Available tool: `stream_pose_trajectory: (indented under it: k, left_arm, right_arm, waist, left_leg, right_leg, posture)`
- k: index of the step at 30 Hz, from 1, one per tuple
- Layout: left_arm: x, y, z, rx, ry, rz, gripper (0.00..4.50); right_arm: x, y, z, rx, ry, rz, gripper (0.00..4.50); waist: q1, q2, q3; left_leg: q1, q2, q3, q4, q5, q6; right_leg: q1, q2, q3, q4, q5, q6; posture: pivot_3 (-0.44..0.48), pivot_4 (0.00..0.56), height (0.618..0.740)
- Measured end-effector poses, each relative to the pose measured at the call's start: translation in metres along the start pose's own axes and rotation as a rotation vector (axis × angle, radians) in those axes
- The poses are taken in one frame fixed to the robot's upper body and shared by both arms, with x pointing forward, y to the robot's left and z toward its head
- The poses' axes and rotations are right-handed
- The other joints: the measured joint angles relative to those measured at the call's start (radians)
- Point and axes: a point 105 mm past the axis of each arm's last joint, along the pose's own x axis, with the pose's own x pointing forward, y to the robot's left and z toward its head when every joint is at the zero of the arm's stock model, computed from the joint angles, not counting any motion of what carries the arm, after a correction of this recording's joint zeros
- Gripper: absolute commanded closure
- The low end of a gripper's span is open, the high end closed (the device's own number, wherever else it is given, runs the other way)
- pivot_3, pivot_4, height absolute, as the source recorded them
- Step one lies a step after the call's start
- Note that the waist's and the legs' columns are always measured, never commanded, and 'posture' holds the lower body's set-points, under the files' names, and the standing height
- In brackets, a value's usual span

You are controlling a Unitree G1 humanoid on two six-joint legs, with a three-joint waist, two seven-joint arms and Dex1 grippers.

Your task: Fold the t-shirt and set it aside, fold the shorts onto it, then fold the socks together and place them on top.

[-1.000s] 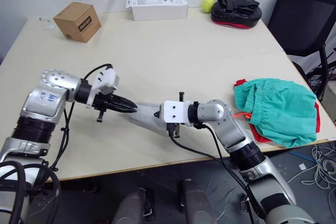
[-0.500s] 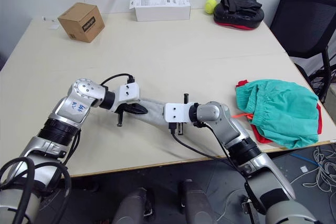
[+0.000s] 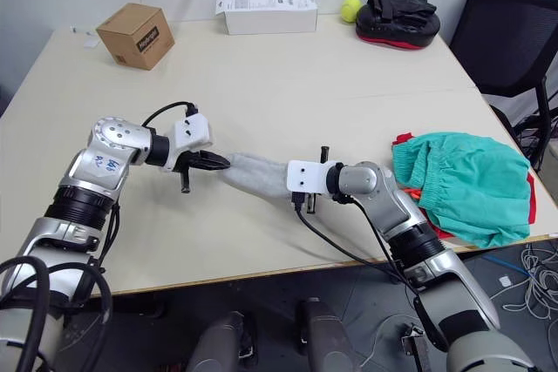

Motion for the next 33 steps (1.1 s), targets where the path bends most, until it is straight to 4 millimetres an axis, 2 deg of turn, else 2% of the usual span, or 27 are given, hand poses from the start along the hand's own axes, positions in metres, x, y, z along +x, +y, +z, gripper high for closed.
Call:
stream_pose_trajectory:
  k: [3, 6, 9, 11, 16, 21, 23, 25, 30, 33]
  left_arm:
    - [0.009, -0.001, 0.009, 0.025, -0.023, -0.003, 4.48]
    - [0.029, -0.007, 0.013, 0.057, -0.025, -0.022, 4.48]
    - [0.046, -0.009, 0.009, 0.04, 0.002, -0.028, 4.48]
    - [0.05, -0.008, 0.001, 0.042, 0.038, -0.02, 4.48]
    - [0.047, 0.003, -0.004, 0.105, 0.081, 0.029, 4.48]
    - [0.025, 0.014, -0.015, 0.096, 0.105, 0.067, 4.48]
    - [0.019, 0.011, -0.017, 0.068, 0.078, 0.052, 4.48]
    - [0.022, 0.003, -0.017, 0.041, 0.037, 0.018, 4.48]
    - [0.027, -0.012, -0.009, 0.016, -0.046, -0.035, 4.48]
    - [0.022, -0.008, 0.002, 0.015, -0.075, -0.009, 4.48]
  right_arm:
    - [0.004, -0.002, 0.014, -0.001, -0.033, -0.009, 4.5]
    - [0.008, -0.006, 0.027, -0.004, -0.065, -0.017, 4.5]
    - [0.012, -0.005, 0.028, 0.005, -0.065, -0.01, 4.5]
    - [0.017, -0.001, 0.022, 0.019, -0.048, 0.007, 4.5]
    - [0.018, 0.002, 0.007, -0.001, -0.006, 0.009, 4.5]
    - [0.003, 0.001, -0.005, -0.045, 0.026, 0.011, 4.5]
    - [-0.004, 0.002, -0.008, -0.051, 0.031, 0.01, 4.5]
    - [-0.009, 0.002, -0.01, -0.02, 0.029, -0.001, 4.5]
    - [-0.016, 0.003, -0.006, 0.095, -0.005, -0.025, 4.5]
    - [-0.02, 0.0, 0.007, 0.107, -0.04, -0.034, 4.5]
  waist:
    - [0.0, 0.0, 0.0]
    - [0.0, 0.0, 0.0]
    - [-0.003, 0.0, 0.0]
    - [-0.008, 0.0, 0.0]
    - [-0.012, 0.0, 0.0]
    - [-0.011, 0.0, 0.0]
    - [-0.01, 0.0, 0.0]
    - [-0.009, 0.0, 0.0]
    - [-0.004, 0.0, 0.0]
    - [-0.007, 0.0, 0.0]
  left_leg:
    - [0.0, 0.0, 0.0, 0.0, 0.0, 0.0]
    - [0.0, 0.0, 0.0, 0.0, 0.0, -0.001]
    - [0.0, 0.0, 0.001, 0.0, 0.0, 0.0]
    - [0.0, 0.0, 0.001, -0.001, 0.0, 0.0]
    - [0.001, 0.0, 0.001, -0.001, 0.0, 0.0]
    - [0.001, 0.0, 0.001, -0.002, 0.0, 0.0]
    - [0.001, 0.0, 0.001, -0.001, 0.0, 0.0]
    - [0.001, 0.0, 0.001, -0.001, 0.0, 0.0]
    - [0.0, 0.0, 0.001, 0.0, 0.0, -0.001]
    - [0.0, 0.0, 0.001, -0.001, 0.0, 0.0]
  right_leg:
    - [0.0, 0.0, 0.0, 0.0, 0.0, 0.0]
    - [0.0, 0.0, 0.0, 0.0, 0.0, 0.0]
    - [0.0, 0.0, 0.0, 0.0, 0.0, 0.0]
    - [-0.001, 0.001, 0.0, 0.0, 0.0, 0.0]
    - [0.0, 0.001, 0.0, 0.0, 0.0, 0.0]
    - [0.0, 0.0, 0.0, 0.0, 0.0, 0.0]
    - [0.0, 0.0, 0.0, 0.0, 0.0, 0.0]
    - [0.0, 0.0, 0.0, 0.0, 0.0, 0.0]
    - [0.0, 0.0, 0.0, 0.0, 0.0, 0.0]
    - [0.0, 0.0, 0.0, 0.0, 0.0, 0.0]
  posture:
    - [0.0, 0.15, 0.74]
    - [0.0, 0.15, 0.74]
    - [0.0, 0.15, 0.74]
    - [0.0, 0.15, 0.74]
    - [0.0, 0.15, 0.74]
    - [0.0, 0.15, 0.74]
    - [0.0, 0.15, 0.74]
    - [0.0, 0.15, 0.74]
    - [0.0, 0.15, 0.74]
    - [0.0, 0.15, 0.74]
